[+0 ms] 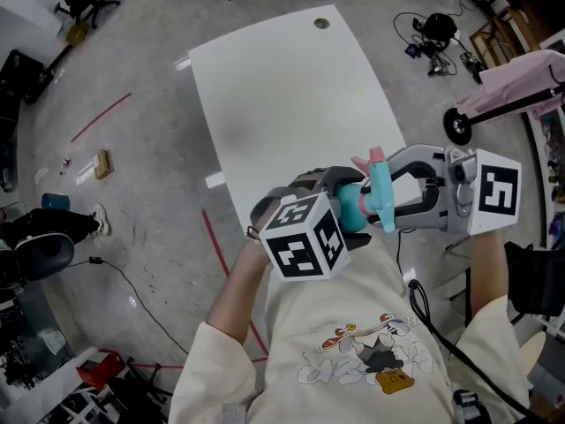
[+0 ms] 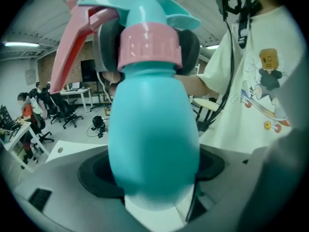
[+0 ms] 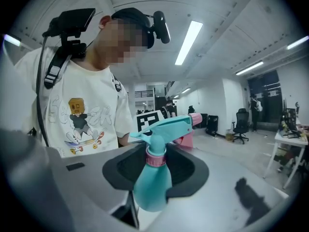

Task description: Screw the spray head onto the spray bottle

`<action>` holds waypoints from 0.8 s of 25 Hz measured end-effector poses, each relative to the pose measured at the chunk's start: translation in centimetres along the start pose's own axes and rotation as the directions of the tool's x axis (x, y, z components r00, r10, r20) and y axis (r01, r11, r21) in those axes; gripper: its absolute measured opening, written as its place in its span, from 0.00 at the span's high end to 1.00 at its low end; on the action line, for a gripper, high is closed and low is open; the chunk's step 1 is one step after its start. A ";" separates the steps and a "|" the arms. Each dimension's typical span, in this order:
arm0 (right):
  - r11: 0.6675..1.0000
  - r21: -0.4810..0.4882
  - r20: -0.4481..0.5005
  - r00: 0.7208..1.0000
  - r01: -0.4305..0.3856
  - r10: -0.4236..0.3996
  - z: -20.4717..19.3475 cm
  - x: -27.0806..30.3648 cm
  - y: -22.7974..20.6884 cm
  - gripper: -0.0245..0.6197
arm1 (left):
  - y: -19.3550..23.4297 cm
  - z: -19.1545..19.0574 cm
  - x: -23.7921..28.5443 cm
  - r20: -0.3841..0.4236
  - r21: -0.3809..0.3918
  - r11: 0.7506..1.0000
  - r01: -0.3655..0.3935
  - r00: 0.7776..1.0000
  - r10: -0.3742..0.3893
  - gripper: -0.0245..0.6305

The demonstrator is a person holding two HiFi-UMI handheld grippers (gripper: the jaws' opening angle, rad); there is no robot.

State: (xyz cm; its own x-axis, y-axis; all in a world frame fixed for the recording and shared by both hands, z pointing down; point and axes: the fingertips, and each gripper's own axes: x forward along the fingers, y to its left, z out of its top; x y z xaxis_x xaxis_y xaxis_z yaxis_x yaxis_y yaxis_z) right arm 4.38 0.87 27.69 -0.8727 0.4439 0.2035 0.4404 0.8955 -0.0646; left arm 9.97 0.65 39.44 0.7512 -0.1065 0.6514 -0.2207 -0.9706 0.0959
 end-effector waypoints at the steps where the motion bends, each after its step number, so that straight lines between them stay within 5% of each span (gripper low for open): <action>1: 0.999 0.001 0.001 0.999 0.032 -0.032 0.1 0.1 -0.3 0.76 | 0.4 0.0 -0.1 -0.004 -0.023 0.999 -0.034 0.999 0.034 0.33; 5: 0.980 0.026 -0.021 0.980 0.197 -0.196 0.3 0.1 -2.2 0.76 | 3.1 0.0 -0.5 -0.036 -0.129 0.968 -0.214 0.977 0.211 0.33; 9: 0.914 0.051 -0.087 0.913 0.403 -0.398 -0.2 0.0 -4.5 0.76 | 6.1 -0.7 -0.7 -0.080 -0.209 0.903 -0.376 0.927 0.367 0.33; 12: 0.845 0.065 -0.122 0.844 0.532 -0.522 -0.4 0.2 -6.2 0.76 | 7.7 -1.1 -1.2 -0.093 -0.243 0.872 -0.425 0.905 0.415 0.33; 16: 0.762 0.072 -0.130 0.763 0.644 -0.633 -0.4 0.2 -6.8 0.76 | 8.0 -1.0 -1.5 -0.071 -0.274 0.863 -0.425 0.904 0.423 0.33; 20: 0.782 0.126 -0.110 0.792 0.611 -0.601 -0.9 -0.5 -5.9 0.66 | 8.0 -0.8 -1.5 -0.048 -0.257 0.871 -0.419 0.905 0.422 0.33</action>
State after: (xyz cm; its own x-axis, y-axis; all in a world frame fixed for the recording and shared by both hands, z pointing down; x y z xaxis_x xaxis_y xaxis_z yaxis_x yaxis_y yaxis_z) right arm 2.40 -4.69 28.82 -0.9322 -0.1905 0.3078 -0.2155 0.9753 -0.0491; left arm 6.54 -6.74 39.84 0.5574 -0.4956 0.6660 -0.6670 -0.7450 0.0038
